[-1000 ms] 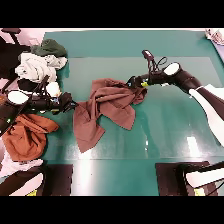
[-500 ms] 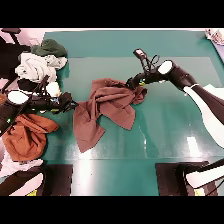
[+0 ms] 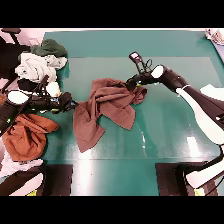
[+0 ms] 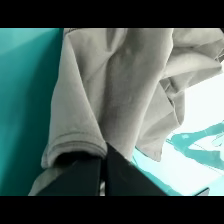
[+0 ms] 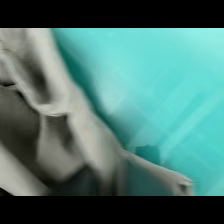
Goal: Fold the shirts.
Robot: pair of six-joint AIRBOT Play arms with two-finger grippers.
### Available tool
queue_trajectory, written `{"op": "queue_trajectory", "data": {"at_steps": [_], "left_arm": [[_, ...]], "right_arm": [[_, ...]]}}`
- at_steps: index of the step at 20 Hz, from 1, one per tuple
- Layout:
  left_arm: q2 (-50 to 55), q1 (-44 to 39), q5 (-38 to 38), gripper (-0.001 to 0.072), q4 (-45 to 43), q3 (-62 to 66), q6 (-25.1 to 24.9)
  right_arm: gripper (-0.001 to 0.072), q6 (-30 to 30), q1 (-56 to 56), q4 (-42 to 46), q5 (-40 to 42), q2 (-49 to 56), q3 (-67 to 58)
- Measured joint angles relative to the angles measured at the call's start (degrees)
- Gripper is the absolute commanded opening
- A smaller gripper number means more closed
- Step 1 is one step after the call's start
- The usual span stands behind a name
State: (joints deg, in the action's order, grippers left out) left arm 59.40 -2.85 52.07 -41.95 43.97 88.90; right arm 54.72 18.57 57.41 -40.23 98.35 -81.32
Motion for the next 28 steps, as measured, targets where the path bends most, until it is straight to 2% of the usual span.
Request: {"op": "queue_trajectory", "data": {"at_steps": [5,8,12,15,17,20,23,25,28], "left_arm": [[0.0,0.0,-0.3,0.0024,0.5,1.4,1.0],[0.0,0.0,0.5,0.0025,-0.7,6.6,2.9],[0.1,0.0,1.0,0.0022,-8.9,17.3,10.5],[2.6,0.0,-4.9,0.0022,-13.2,27.2,16.1],[6.2,0.0,-8.5,0.0022,-14.2,35.7,18.1],[11.2,0.0,-11.0,0.0023,-15.1,51.4,19.0],[13.0,0.0,-9.1,0.0024,-16.9,64.4,18.4],[13.2,0.0,-1.2,0.0024,-19.3,69.1,17.4],[13.1,-0.4,17.9,0.0024,-24.3,68.1,15.2]], "right_arm": [[0.0015,0.3,-0.1,-0.8,-0.2,-2.0,-4.2],[0.0015,4.9,-4.6,2.7,-3.0,-7.1,-9.7],[0.0014,12.7,-14.1,4.0,-7.1,-14.1,-15.4],[0.0013,15.7,-19.9,3.2,-6.4,-16.6,-20.2],[0.0012,15.8,-22.9,2.4,-5.1,-16.7,-25.5],[0.0012,9.0,-26.4,-2.6,-4.3,-17.1,-34.4],[0.0011,-0.5,-29.2,-9.9,-5.1,-21.9,-35.3],[0.0011,-4.9,-30.3,-12.1,-9.8,-26.8,-31.1],[0.0011,-7.4,-29.3,-13.3,-19.0,-35.9,-17.5]]}}
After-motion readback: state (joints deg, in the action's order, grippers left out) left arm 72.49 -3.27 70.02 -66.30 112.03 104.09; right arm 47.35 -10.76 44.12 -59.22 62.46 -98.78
